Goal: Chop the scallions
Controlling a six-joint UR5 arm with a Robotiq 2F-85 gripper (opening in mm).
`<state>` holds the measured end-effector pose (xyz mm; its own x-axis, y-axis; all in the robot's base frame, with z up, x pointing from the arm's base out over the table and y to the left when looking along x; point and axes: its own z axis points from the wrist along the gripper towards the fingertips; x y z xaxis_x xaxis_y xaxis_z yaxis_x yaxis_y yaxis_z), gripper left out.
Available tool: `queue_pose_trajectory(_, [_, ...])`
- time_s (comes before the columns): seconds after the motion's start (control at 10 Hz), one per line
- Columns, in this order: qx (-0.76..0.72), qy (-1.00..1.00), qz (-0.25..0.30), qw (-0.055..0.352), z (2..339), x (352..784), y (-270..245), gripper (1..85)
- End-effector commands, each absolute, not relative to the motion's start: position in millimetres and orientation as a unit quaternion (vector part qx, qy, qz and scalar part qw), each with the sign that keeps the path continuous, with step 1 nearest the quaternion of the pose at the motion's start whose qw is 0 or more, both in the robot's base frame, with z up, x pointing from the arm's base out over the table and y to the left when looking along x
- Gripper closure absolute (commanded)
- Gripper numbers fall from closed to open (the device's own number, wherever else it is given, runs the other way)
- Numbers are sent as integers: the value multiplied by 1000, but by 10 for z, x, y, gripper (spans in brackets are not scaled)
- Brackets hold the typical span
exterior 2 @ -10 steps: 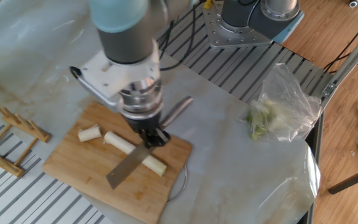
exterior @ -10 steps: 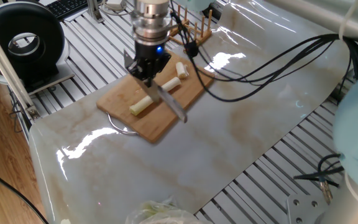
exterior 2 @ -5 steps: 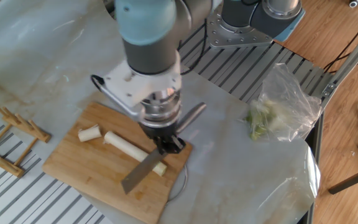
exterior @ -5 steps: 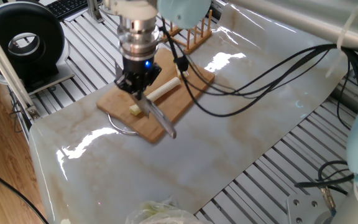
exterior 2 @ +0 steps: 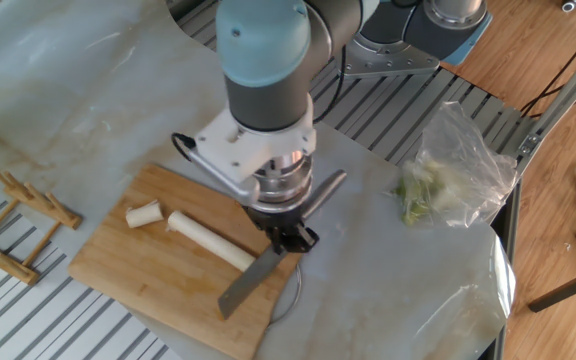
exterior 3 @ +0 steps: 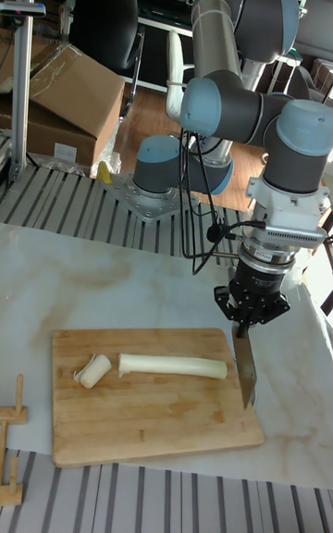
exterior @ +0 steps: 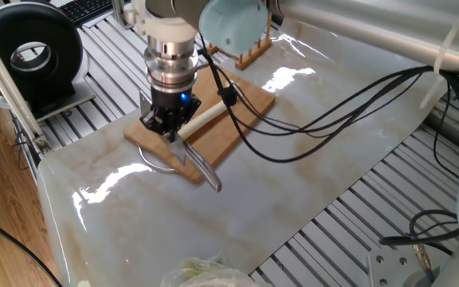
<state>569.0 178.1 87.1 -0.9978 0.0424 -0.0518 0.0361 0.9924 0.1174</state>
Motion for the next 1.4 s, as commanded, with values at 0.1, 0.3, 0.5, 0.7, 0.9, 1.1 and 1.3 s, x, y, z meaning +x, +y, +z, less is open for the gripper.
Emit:
queue_pose_trajectory(0.1, [-2, 998, 53, 26, 708, 5596, 1801, 843])
queue_pose_trajectory(0.3, [-6, 999, 39, 26, 640, 5580, 1732, 843])
queue_pose_trajectory(0.5, [-16, 999, 31, 19, 632, 5547, 1687, 843])
queue_pose_trajectory(0.7, [-25, 999, 32, 19, 636, 5555, 1692, 843])
queue_pose_trajectory(0.9, [-30, 999, 32, 15, 636, 5562, 1685, 843])
queue_pose_trajectory(1.1, [-32, 999, 28, 12, 640, 5577, 1652, 843])
queue_pose_trajectory(1.3, [-35, 999, 25, 11, 645, 5593, 1629, 843])
